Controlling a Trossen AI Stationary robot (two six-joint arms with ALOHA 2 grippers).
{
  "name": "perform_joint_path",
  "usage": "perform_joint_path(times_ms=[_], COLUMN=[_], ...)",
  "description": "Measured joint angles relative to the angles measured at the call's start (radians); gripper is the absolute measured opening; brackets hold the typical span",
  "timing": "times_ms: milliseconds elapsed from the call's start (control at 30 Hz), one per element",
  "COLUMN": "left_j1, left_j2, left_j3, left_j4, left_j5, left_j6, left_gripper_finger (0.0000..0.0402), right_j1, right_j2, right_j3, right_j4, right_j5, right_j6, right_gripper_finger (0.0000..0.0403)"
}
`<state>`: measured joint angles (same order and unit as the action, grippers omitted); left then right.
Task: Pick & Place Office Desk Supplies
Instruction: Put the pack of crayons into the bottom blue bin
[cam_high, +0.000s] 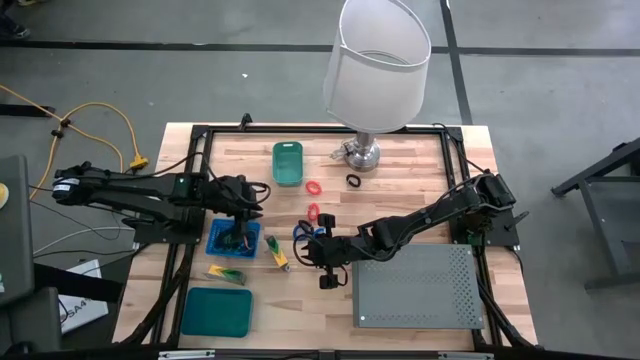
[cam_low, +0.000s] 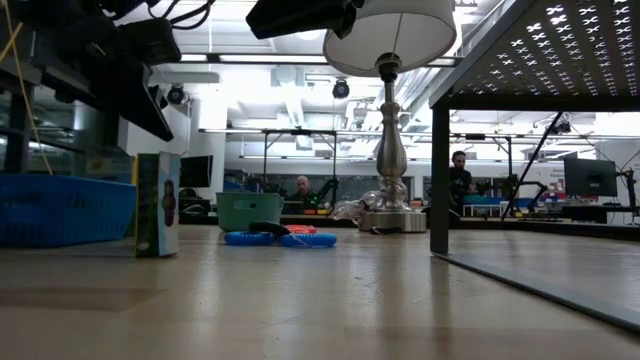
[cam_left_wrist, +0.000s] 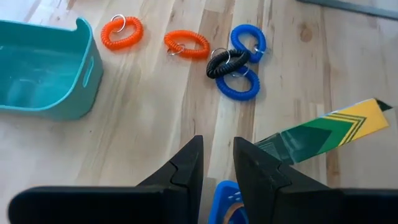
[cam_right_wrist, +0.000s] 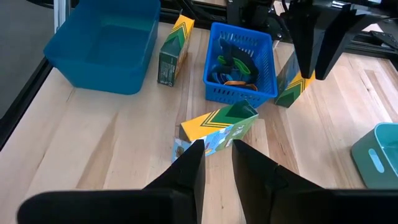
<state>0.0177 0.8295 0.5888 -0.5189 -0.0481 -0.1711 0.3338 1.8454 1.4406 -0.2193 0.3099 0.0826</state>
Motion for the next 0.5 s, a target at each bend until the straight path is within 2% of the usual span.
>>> perform_joint_path(times_ms=[167,500], left_j1=[0.0,0.0], left_j2=[0.0,-0.001], left_j3=[0.0,0.0], left_j4=[-0.031,-0.048], left_j5=[0.034,0.035], left_j6=[0.001,-0.009], left_gripper_finger=[0.0083,0.0083], right_j1=[0.0,0.0], right_j2=[0.0,0.0], right_j3=[0.0,0.0], right_j4=[0.0,0.0], right_j5=[0.0,0.0], right_j6=[0.0,0.0], right_gripper_finger=[0.0069,0.0069])
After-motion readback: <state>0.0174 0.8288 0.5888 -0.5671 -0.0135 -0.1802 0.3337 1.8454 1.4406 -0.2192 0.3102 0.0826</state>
